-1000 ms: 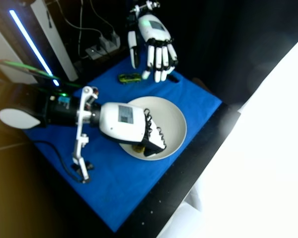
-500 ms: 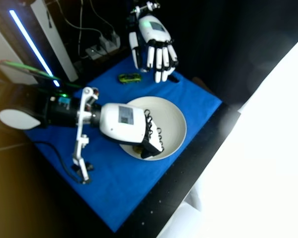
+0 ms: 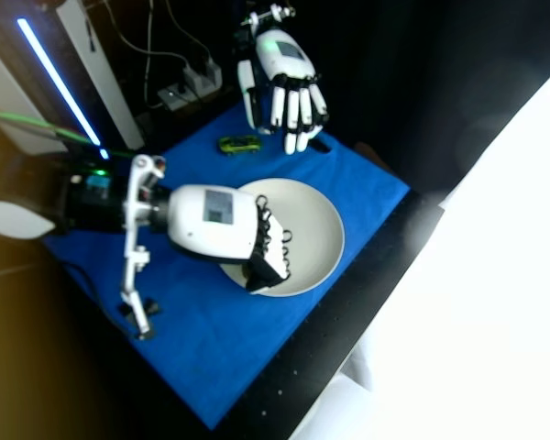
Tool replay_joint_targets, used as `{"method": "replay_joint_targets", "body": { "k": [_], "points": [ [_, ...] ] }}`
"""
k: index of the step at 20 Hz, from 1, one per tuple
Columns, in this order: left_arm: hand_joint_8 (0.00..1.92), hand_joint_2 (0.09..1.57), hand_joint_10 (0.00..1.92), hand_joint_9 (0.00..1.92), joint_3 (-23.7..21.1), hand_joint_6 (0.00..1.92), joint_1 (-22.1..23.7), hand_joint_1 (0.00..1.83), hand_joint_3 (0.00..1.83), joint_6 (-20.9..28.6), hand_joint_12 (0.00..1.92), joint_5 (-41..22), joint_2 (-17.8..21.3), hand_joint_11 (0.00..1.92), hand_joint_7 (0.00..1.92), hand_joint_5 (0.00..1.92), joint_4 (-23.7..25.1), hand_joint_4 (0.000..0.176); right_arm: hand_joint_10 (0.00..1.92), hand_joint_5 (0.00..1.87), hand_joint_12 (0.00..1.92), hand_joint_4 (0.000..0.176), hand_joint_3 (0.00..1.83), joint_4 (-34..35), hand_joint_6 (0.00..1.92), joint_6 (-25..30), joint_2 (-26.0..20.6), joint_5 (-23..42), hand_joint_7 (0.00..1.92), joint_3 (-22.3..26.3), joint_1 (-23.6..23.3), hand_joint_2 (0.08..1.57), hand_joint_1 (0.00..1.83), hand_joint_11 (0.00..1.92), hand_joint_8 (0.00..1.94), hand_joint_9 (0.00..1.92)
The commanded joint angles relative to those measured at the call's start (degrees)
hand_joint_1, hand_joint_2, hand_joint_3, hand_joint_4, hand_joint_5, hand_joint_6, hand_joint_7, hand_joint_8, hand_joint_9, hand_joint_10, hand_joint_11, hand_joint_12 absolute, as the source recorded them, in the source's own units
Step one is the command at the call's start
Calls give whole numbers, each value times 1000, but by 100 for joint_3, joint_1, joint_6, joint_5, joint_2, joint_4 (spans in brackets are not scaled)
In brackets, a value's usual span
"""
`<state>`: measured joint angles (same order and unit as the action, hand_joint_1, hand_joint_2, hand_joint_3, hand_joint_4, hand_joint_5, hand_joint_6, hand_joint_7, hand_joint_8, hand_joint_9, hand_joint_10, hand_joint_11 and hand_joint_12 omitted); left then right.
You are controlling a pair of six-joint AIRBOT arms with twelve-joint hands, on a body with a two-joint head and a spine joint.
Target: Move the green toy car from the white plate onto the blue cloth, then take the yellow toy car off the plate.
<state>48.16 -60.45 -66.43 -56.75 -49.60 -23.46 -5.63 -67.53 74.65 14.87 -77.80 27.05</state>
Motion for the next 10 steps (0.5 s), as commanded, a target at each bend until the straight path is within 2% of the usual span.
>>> {"method": "replay_joint_targets", "body": {
  "k": [1, 2, 3, 6, 7, 8, 10],
  "points": [
    [4, 1304, 558, 367, 21, 1518, 22, 814, 1, 28, 1447, -641, -5, 0, 673, 612, 103, 176, 1391, 869, 1794, 0, 0, -1, 982, -32, -71, 813, 923, 71, -86, 1164, 1246, 827, 1327, 877],
    [2, 1305, 554, 363, 18, 1520, 15, 813, 1, 29, 1447, -645, -5, 0, 667, 611, 94, 176, 1567, 812, 1896, 0, 3, -2, 997, -32, -218, 876, 879, 226, -86, 1193, 1237, 888, 1438, 906],
    [2, 1309, 553, 368, 16, 1529, 9, 807, 1, 29, 1447, -648, -5, 0, 667, 604, 88, 176, 1594, 800, 1909, 0, 2, -26, 1005, -33, -394, 933, 874, 403, -86, 1198, 1235, 887, 1451, 900],
    [5, 1295, 527, 375, 2, 1495, -25, 830, 0, 29, 1391, -676, -4, 0, 672, 629, 54, 176, 1384, 791, 1677, 0, 0, -208, 1024, -33, -772, 1122, 952, 847, -51, 1179, 1250, 1013, 1324, 1071],
    [7, 1293, 525, 377, -10, 1491, -77, 833, 0, 30, 1387, -714, -1, 0, 676, 632, 24, 176, 1321, 813, 1645, 0, 0, -287, 1003, -33, -903, 1232, 977, 1029, 9, 1166, 1255, 998, 1275, 1066],
    [9, 1284, 597, 380, -19, 1475, -108, 842, 3, 33, 1468, -745, 3, 0, 691, 644, 4, 176, 1274, 907, 1614, 0, 0, -348, 905, -33, -1006, 1297, 1038, 1171, 54, 1129, 1273, 969, 1167, 1068],
    [3, 1285, 601, 356, -30, 1477, -144, 840, 1, 38, 1432, -771, 9, 0, 681, 642, -25, 176, 1228, 951, 1622, 0, 0, -419, 882, -33, -1230, 1459, 1085, 1461, 183, 1104, 1280, 885, 1068, 1041]
  ]
}}
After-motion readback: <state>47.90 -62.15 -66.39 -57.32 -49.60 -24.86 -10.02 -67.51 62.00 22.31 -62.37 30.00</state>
